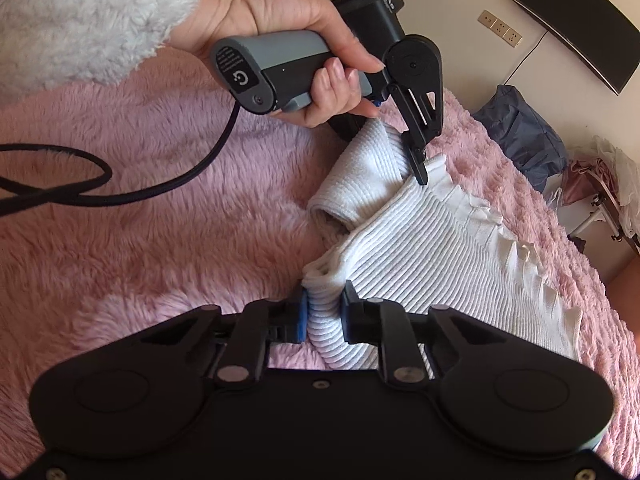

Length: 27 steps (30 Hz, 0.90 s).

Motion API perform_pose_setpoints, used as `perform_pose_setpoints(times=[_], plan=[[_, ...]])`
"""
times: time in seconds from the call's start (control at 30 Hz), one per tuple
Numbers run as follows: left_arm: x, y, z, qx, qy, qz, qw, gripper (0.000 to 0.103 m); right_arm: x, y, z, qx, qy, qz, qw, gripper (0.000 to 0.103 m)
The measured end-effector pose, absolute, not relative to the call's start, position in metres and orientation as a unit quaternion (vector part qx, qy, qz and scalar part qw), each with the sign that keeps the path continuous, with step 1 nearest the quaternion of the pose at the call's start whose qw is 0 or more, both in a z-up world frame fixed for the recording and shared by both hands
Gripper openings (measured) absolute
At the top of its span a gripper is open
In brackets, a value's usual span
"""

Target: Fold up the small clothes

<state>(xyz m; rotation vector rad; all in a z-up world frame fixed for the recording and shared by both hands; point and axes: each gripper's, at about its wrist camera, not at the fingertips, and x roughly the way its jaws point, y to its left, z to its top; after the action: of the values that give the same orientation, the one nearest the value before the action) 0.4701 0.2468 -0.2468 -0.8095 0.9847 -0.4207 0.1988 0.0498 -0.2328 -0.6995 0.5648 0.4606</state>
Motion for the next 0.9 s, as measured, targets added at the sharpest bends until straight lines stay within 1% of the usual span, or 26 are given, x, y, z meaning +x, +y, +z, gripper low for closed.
perform_pose_setpoints(times=[0.2,0.37,0.47,0.63,0.73,0.9], plan=[[0.469,0.239,-0.226,-0.360,0.462,-0.177,0.791,0.007,0.200,0.041,-0.219,-0.309,0.262,0.215,0.889,0.014],[0.472,0.225,-0.201,-0.356,0.468,-0.160,0.793,0.007,0.197,0.025,-0.200,-0.275,0.249,0.201,0.907,0.013],[0.474,0.211,-0.180,-0.358,0.457,-0.178,0.794,0.007,0.195,0.010,-0.187,-0.248,0.242,0.188,0.919,0.013],[0.485,0.163,-0.144,-0.330,0.460,-0.197,0.800,0.006,0.193,-0.019,-0.167,-0.209,0.229,0.160,0.937,0.012],[0.493,0.122,-0.129,-0.317,0.462,-0.213,0.800,0.006,0.191,-0.042,-0.157,-0.183,0.224,0.138,0.947,0.012],[0.505,0.057,-0.123,-0.298,0.469,-0.232,0.798,0.006,0.192,-0.089,-0.149,-0.140,0.226,0.100,0.959,0.012]])
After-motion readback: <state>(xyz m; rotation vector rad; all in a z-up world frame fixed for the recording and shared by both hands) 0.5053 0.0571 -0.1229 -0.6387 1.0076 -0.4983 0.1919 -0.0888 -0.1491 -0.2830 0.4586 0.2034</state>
